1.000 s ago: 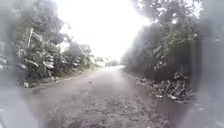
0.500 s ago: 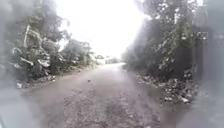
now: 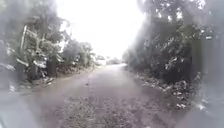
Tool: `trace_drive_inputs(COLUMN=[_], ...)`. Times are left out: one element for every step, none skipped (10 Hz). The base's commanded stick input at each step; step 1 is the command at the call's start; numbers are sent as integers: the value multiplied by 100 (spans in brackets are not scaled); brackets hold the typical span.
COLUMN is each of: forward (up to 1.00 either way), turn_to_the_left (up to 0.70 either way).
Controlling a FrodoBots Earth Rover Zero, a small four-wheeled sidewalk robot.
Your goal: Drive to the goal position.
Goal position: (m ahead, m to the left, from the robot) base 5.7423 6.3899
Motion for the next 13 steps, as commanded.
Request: trace_drive_inputs(forward=[70,70,70,70,70,70,70,70,70,70,70,70,70], turn_to_the_left=[0,0,0,0,0,0,0,0,0,0,0,0,0])
